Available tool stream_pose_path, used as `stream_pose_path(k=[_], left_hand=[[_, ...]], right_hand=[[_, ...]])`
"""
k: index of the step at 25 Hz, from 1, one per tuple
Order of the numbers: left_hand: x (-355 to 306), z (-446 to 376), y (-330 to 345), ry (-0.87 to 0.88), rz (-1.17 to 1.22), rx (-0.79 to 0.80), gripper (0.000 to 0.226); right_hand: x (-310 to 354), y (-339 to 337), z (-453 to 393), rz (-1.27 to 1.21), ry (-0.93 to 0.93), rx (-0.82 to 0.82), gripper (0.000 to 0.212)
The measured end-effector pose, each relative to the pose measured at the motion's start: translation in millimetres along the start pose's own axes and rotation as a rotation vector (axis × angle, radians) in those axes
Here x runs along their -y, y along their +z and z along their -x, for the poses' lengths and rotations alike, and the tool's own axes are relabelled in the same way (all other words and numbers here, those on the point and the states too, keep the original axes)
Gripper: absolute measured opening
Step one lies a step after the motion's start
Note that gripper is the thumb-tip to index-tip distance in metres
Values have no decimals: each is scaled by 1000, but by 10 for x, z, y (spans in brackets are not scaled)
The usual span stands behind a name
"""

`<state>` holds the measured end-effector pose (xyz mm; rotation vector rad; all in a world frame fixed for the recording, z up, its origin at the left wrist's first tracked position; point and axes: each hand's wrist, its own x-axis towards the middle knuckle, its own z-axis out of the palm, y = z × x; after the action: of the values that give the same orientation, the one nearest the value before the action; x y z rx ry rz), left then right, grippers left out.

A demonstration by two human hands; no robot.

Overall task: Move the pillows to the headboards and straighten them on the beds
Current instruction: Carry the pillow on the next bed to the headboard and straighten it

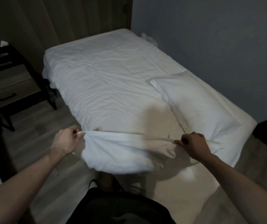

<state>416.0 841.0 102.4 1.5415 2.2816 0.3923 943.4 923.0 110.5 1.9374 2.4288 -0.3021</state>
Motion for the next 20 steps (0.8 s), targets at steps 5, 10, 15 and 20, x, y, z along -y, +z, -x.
stream_pose_path(k=[5,10,15,20], left_hand=[[18,-65,-17,-56,41,9,35],[58,1,-176,-58,81,15,34],[330,-173,-613,-153,185,-122,34],[1036,-683,-1277,-191,196,-260,39]], right_hand=[[123,46,82,-34,-41,156,26],[509,-86,-93,-269,39,3,23],[1157,-541,-592,-449,-27,-234,23],[1986,-742,-1186,-408,-154,-255,18]])
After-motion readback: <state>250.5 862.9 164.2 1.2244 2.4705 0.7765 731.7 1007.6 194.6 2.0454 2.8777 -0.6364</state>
